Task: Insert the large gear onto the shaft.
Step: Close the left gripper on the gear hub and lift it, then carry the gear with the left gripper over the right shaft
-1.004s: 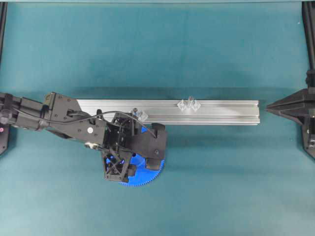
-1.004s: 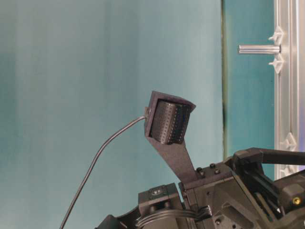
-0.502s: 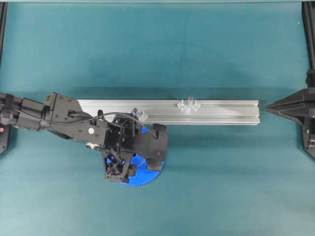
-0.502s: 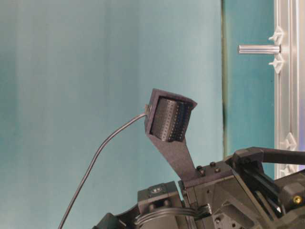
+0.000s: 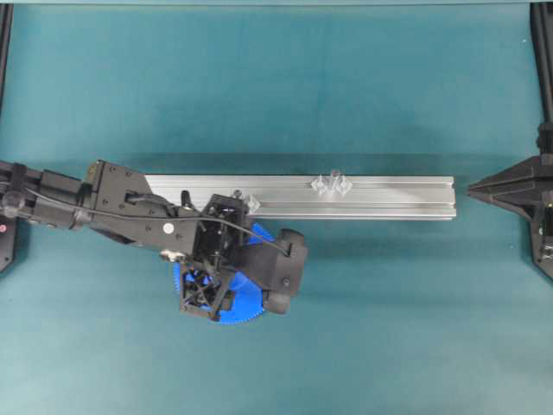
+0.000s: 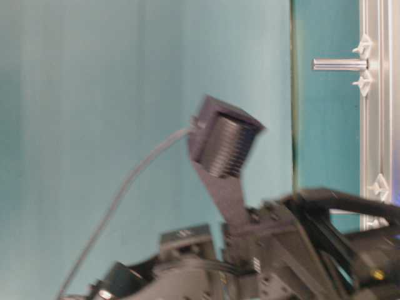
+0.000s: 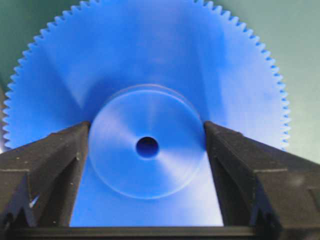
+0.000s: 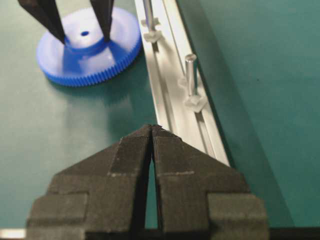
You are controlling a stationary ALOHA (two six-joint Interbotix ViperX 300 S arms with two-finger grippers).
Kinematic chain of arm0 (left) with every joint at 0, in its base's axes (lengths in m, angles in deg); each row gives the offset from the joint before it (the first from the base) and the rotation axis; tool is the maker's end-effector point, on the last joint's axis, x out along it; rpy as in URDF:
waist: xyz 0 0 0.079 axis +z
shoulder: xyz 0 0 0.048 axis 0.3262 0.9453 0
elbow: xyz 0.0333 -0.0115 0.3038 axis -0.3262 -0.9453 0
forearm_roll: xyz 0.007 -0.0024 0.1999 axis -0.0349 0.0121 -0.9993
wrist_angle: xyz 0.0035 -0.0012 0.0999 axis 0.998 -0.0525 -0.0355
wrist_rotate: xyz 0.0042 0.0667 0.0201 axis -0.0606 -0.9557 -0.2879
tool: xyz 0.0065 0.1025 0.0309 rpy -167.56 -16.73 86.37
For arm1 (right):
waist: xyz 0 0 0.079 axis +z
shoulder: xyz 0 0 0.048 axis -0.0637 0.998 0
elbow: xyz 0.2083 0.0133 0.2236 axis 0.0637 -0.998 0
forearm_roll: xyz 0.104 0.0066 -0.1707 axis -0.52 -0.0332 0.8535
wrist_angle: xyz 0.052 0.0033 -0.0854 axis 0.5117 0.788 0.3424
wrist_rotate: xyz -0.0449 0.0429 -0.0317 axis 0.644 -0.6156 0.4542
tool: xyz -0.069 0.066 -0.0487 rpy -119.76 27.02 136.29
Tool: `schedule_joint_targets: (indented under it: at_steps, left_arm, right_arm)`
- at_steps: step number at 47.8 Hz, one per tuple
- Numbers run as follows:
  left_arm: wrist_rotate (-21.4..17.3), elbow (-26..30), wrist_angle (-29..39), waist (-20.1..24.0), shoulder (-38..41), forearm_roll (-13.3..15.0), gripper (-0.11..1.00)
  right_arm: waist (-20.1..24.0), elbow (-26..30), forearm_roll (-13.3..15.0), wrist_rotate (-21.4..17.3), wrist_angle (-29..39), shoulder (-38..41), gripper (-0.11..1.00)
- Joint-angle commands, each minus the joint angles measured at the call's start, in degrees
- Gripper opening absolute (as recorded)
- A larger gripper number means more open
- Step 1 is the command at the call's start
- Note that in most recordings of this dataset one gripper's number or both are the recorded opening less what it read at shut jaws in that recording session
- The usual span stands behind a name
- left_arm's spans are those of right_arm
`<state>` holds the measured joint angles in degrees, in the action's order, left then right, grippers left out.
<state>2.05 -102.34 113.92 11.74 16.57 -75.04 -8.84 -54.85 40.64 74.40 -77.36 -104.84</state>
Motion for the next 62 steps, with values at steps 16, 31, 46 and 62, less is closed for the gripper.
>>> schedule_joint_targets:
  at_steps: [16,31,46,62]
  left_arm:
    - [-1.32,6.59,-0.09,0.44,-3.34,-0.18,0.78]
    - [-3.6,11.78,0.0,4.66,-4.92,-0.26,0.78]
    - [-9.14,16.61,0.0,8.96,-2.72,-0.26,0.78]
    - [-15.21,22.59,0.0,11.87,2.46,-0.26,0.78]
  right_arm:
    - [-0.09,0.62,0.0,-0.44,-0.62,0.53,0.1]
    - [-0.18,0.62,0.0,-0.53,-0.62,0.44,0.1]
    - [-0.18,0.53,0.0,-0.53,-0.62,0.44,0.1]
    - [-0.18,0.62,0.0,-0.53,-0.62,0.44,0.1]
